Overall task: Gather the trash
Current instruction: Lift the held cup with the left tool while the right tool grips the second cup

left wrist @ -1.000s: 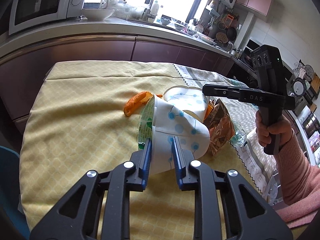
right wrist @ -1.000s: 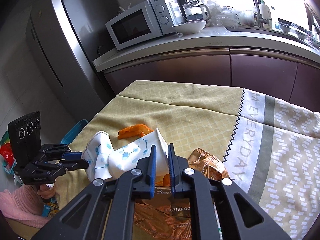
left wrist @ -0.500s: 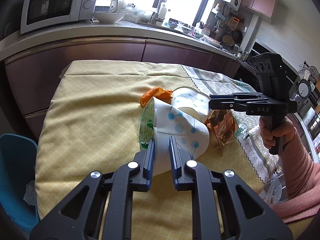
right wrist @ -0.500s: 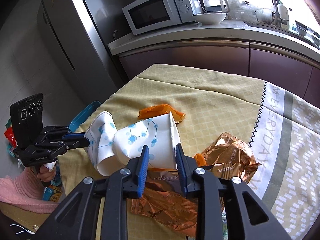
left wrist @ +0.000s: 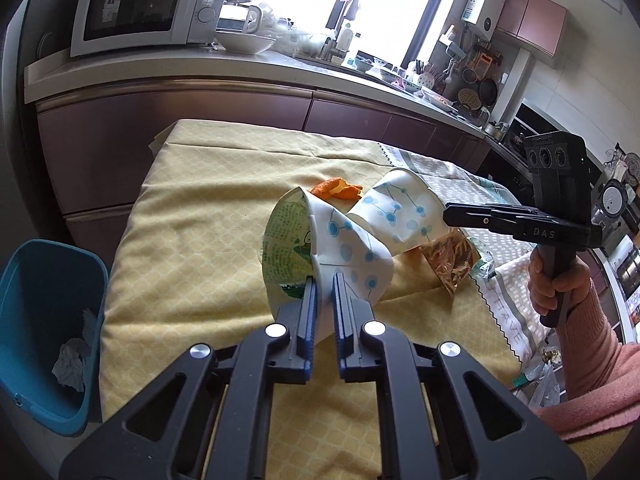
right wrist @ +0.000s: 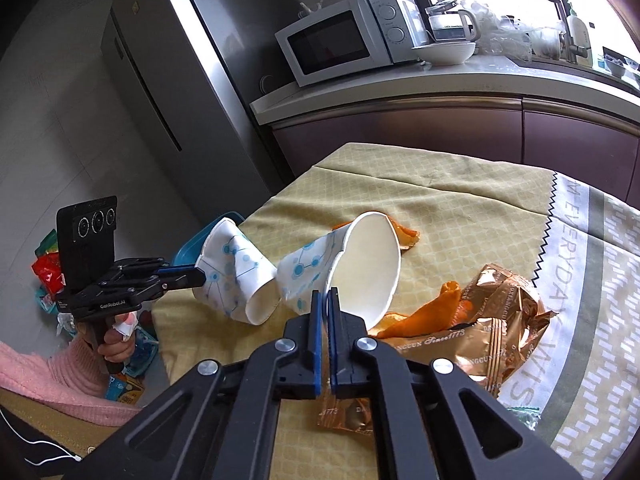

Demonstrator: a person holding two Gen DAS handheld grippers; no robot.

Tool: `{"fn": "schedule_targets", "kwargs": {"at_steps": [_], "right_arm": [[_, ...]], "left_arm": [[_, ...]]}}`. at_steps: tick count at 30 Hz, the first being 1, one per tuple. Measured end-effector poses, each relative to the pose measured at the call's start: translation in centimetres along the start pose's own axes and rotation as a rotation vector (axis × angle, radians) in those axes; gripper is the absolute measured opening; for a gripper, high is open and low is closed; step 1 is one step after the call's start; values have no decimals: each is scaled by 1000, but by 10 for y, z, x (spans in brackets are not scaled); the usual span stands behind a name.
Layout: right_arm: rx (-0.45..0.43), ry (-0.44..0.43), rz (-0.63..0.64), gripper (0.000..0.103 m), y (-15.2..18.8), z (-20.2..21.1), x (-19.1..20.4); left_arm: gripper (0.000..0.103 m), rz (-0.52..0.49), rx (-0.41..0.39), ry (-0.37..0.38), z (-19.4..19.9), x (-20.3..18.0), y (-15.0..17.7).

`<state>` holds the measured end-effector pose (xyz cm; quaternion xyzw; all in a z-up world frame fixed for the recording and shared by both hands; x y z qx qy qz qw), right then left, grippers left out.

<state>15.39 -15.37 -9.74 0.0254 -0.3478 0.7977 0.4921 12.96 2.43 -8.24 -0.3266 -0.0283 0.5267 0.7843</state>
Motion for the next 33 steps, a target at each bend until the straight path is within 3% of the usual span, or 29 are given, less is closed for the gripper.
{"fn": "schedule_targets", "kwargs": {"at_steps": [14,21,23,25,30,32,33], "right_arm": [[-65,-32,6,2,-6,4,26],[-33,31,-35,3,-1,-8,20],[-35,66,-57,7,1,-6,17],[-45,84,-75,22,4,-1,15],[-121,157,-67,23,9,24,21],[-145,127,-38,24,11,31,31],[-144,91,-21,31,11,30,38]], "left_arm": [[4,-37,-48,-118,29,-3,14],[4,-100,-40,-163,23,-18,23],[4,-119,-36,-170,20,-23,25],[4,-130,-36,-166,18,-26,26],[4,-119,-39,-121,15,-26,26],[4,-103,-42,-78,15,-23,26],[4,-93,-42,-55,16,-22,26]]}}
Point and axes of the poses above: each gripper's, at about its wrist camera, not at the fingertips, and z roughly against the way its jaws point, x to its left, y to its underside, the point moved 6 cm from there along -z, roughly the way its jaws point, and after that the axes turned 15 degrees about x, right-handed, at the moved point
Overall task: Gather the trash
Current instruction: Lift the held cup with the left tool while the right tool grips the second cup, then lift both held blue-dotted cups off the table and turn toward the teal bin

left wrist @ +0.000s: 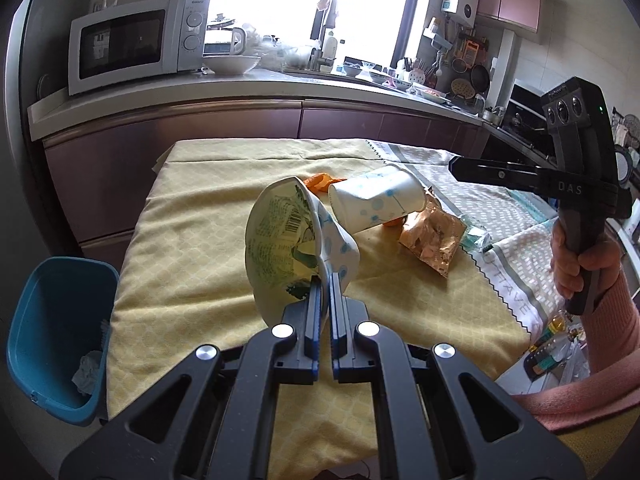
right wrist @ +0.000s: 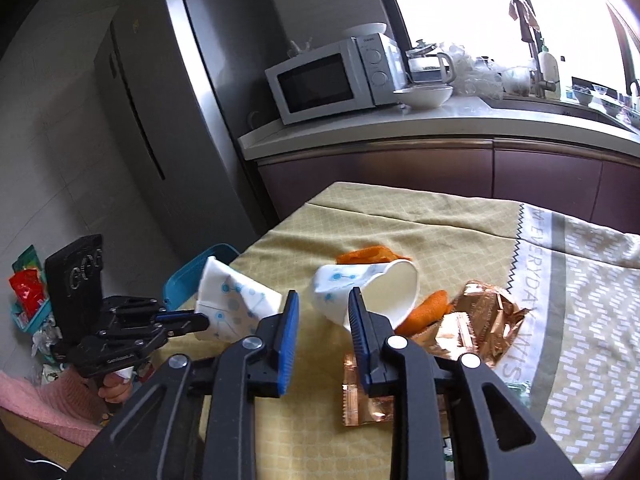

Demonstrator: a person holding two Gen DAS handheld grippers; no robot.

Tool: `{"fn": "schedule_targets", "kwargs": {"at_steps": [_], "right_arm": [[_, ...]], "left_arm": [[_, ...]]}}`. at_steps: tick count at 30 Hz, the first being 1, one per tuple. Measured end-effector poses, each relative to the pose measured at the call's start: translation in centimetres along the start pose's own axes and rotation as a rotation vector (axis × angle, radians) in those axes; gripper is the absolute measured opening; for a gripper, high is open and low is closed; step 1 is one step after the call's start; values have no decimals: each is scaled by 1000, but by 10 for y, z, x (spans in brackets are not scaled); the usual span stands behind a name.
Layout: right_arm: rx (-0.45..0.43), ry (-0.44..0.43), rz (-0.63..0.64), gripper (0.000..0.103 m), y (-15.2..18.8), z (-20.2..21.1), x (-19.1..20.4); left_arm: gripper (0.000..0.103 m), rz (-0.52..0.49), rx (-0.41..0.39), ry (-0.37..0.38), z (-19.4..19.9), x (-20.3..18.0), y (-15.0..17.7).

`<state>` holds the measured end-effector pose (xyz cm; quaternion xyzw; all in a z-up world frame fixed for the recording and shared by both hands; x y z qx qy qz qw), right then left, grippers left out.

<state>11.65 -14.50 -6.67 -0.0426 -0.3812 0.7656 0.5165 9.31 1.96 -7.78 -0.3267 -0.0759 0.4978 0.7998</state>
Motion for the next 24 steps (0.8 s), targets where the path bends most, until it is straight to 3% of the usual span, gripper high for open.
{"fn": "schedule_targets", "kwargs": {"at_steps": [1,3,8,12,16,21,22,24], "right_arm": [[9,-42,9,41,1,-4,6],[44,-97,14,47,4,-19,16],[152,-237,-51,51,13,-73,25],[178,-374,-138,51,14,-96,23],[178,-378,-132,29,14,-101,29],[163,-365,-149,25,15,-99,24],[159,-372,-156,25,15,-98,22],[145,-377,-161,25,15,-96,19]], "left_arm": [[4,10,-1,23,0,1,0],[4,30,-9,70,3,3,0],[4,56,-14,170,7,0,5],[4,61,5,208,2,-2,10],[4,76,26,219,-7,1,13],[5,94,28,231,-8,7,16],[8,88,27,231,-8,6,16],[23,90,25,232,-7,6,16]]}}
Point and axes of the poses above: each gripper's, at about its wrist camera, not at the fingertips, and z roughly against the way its jaws point, x to its left, y to its underside, the point moved 6 cm from there along -z, roughly the way its jaws point, and after that the axes turned 15 degrees about x, right-handed, at the moved point
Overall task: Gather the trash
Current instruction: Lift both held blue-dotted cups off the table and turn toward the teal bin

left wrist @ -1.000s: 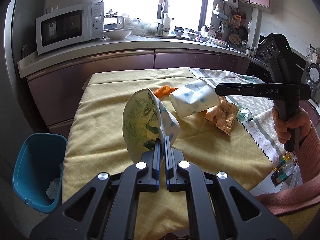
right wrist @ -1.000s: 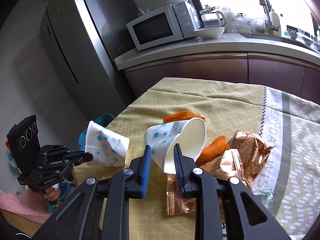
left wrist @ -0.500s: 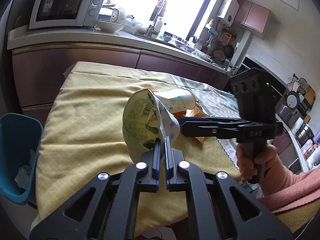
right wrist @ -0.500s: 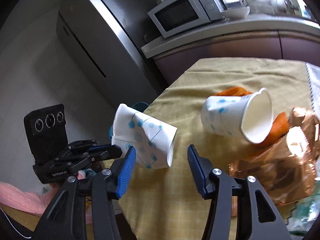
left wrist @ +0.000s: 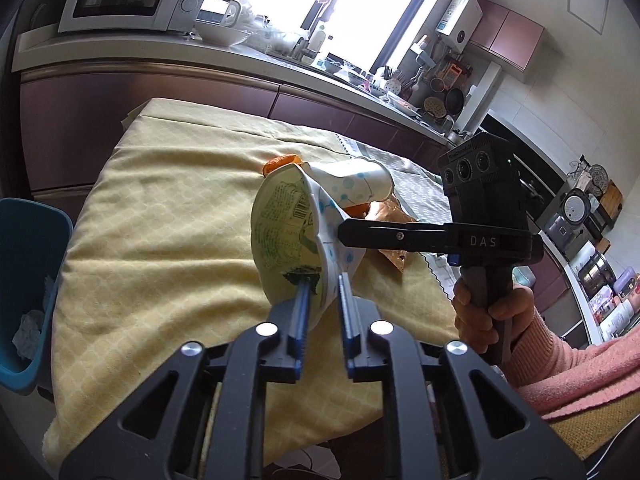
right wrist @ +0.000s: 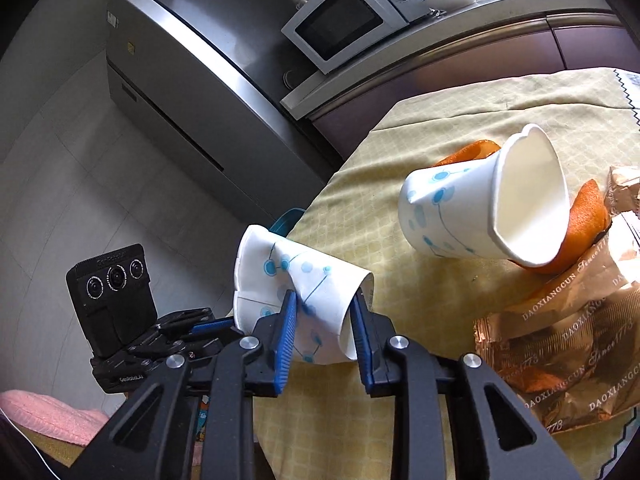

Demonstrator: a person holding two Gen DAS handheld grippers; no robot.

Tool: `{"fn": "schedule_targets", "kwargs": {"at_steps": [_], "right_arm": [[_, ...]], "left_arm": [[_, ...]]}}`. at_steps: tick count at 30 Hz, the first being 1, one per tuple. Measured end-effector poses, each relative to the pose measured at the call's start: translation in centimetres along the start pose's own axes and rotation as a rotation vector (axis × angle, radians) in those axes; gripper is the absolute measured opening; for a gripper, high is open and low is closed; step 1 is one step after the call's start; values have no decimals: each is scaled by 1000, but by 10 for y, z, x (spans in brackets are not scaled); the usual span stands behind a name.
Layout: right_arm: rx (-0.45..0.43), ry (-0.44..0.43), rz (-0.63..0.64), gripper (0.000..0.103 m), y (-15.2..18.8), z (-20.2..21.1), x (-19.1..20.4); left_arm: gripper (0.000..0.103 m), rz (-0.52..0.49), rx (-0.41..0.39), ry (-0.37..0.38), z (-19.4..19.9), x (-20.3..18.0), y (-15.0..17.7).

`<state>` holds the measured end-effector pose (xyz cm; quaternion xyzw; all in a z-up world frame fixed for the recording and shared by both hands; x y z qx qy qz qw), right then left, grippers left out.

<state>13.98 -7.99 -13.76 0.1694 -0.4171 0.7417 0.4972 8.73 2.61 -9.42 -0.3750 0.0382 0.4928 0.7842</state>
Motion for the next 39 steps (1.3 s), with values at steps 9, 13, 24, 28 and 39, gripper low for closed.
{"fn": "schedule_targets", "kwargs": {"at_steps": [9,13,24,28,39], "right_arm": [[-33,-13,-14,25,7,16,-9],[-35,-27,-28,25,9,19,-11],[-8,-45,-28,25,5,12,-10],[-4,-56,-34,25,3,11,-11],[25,-63,-30,25,1,7,-11]], "left_arm": [[25,5,-38,-24,11,11,-6],[18,-85,-57,-164,20,9,-9],[18,-354,-7,-363,3,-19,-5],[18,-410,17,-390,-4,-24,-2],[20,-535,12,-509,-12,-35,1]]}}
Point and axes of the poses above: each gripper's, at about its wrist camera, not at the fingertips, and z roughly against the way its jaws point, x to its left, y to its underside, the point moved 6 cm from there along -z, roughly the way its jaws point, and after that the axes turned 15 degrees about x, right-handed, at the moved point
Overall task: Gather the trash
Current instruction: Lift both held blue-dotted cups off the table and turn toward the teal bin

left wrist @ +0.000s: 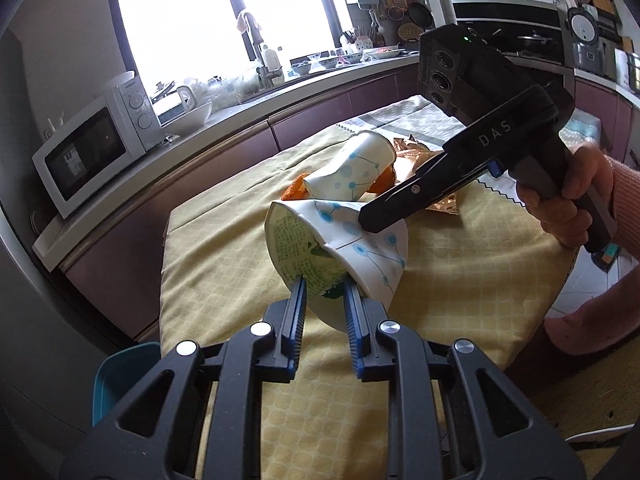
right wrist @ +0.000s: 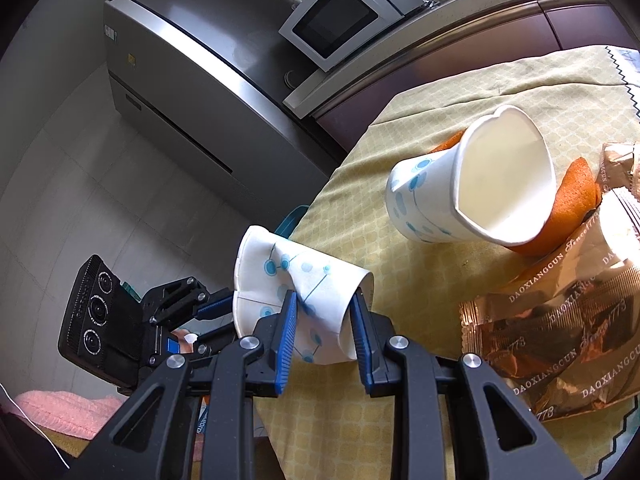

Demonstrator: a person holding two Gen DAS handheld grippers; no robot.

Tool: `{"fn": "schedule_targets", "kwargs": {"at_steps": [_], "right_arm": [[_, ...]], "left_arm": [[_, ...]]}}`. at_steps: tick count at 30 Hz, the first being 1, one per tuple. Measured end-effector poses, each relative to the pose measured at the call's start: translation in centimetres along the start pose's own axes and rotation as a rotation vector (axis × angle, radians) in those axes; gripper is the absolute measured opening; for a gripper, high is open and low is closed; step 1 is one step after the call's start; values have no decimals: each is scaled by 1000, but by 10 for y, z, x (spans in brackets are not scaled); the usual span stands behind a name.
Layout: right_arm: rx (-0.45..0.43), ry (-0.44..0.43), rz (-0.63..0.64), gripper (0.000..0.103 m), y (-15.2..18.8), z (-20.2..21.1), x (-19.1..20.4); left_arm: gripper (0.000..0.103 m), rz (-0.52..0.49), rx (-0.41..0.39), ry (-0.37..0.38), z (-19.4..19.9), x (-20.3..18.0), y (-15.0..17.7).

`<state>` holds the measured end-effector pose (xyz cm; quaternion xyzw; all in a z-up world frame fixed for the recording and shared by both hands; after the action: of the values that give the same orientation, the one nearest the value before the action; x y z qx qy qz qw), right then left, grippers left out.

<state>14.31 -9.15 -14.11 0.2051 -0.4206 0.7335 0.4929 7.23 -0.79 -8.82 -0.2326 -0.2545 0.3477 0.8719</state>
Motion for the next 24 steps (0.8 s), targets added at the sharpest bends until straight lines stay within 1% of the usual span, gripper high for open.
{"fn": "schedule_targets", "kwargs": {"at_steps": [2,5,8,12,15,18,21,24], "right_arm": [[1,1,-3,25,-1,-1,-1],[2,-6,-9,25,-2,-1,-2],[4,-6,-7,25,-3,-2,-2],[1,-6,-9,25,-2,-1,-3],[-10,2,-17,25,-2,1,-5],[-22,3,-32,25,-1,2,-6],[-27,4,-40,25,-1,3,-7],[-30,8,-43,25,-1,2,-6]], "left_arm": [[20,-25,1,-8,-1,-4,-1],[13,-42,0,4,-1,-7,-2],[11,-48,-6,8,-1,-10,-1],[9,12,-13,50,0,-4,0],[1,70,-23,63,4,4,4],[1,128,-42,74,11,13,7],[1,163,-51,77,18,19,11],[1,195,-57,65,24,23,15]]}}
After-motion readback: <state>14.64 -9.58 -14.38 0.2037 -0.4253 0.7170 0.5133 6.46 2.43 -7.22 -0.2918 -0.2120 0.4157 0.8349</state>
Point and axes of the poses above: each gripper's, at about its wrist camera, not at the fingertips, and z roughly against the way its jaws point, x to its left, y to its underside, the point moved 6 cm from there along -z, roughly the way its jaws point, and after that the axes turned 15 degrees about x, right-handed, at the moved point
